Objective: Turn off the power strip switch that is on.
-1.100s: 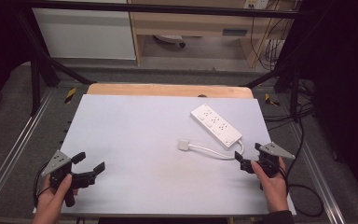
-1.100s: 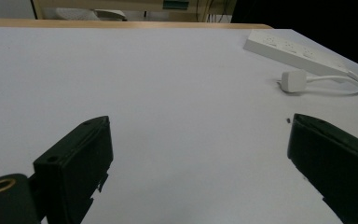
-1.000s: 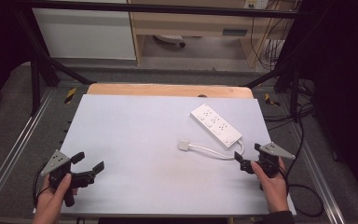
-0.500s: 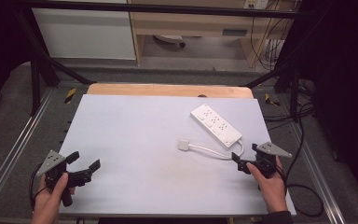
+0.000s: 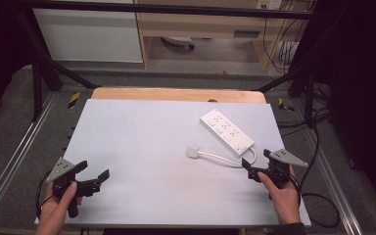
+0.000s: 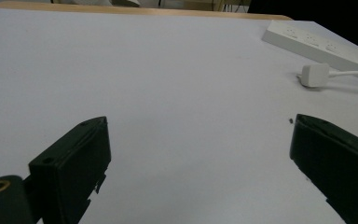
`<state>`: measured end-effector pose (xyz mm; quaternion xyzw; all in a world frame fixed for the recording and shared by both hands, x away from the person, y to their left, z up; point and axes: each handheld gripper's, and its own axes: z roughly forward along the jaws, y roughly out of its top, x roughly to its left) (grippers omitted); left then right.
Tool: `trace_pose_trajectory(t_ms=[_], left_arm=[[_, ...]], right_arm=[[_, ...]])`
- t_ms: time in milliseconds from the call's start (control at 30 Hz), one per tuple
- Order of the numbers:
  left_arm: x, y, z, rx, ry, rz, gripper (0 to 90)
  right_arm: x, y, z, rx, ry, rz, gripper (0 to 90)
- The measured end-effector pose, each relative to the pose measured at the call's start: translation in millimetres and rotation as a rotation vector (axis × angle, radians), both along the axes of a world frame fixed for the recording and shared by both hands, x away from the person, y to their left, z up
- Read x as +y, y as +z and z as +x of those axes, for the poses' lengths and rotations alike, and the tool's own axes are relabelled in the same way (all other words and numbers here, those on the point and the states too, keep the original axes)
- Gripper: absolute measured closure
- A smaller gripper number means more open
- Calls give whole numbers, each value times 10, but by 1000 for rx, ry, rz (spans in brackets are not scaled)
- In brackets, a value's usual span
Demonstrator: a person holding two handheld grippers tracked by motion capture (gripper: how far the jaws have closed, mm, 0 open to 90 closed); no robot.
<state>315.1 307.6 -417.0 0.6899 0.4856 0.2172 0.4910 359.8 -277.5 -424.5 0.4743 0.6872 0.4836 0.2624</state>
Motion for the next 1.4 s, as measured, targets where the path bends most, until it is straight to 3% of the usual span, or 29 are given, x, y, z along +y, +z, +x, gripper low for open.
trace_pose_trajectory(t_ms=[267,400,600,767,967,1167,1400], left_arm=[[-38,2,-5,-5,-19,2,50],[-6,-9,-3,3,-8,9,51],[-7,-4,-7,0,4,13,52],[-18,-13,-6,6,-3,28,52],[-1,-23,1,13,5,17,52],[-22,-17,-9,12,2,26,53],[-22,-24,0,15,1,32,54]], right_arm=[[55,37,-57,-8,22,-7,38],[81,67,-86,29,50,-11,47],[177,165,-145,21,87,-44,54],[179,226,-193,36,75,-29,161],[141,279,-172,31,41,-4,280],[142,328,-176,11,41,-33,354],[103,356,-146,-9,71,-22,549]])
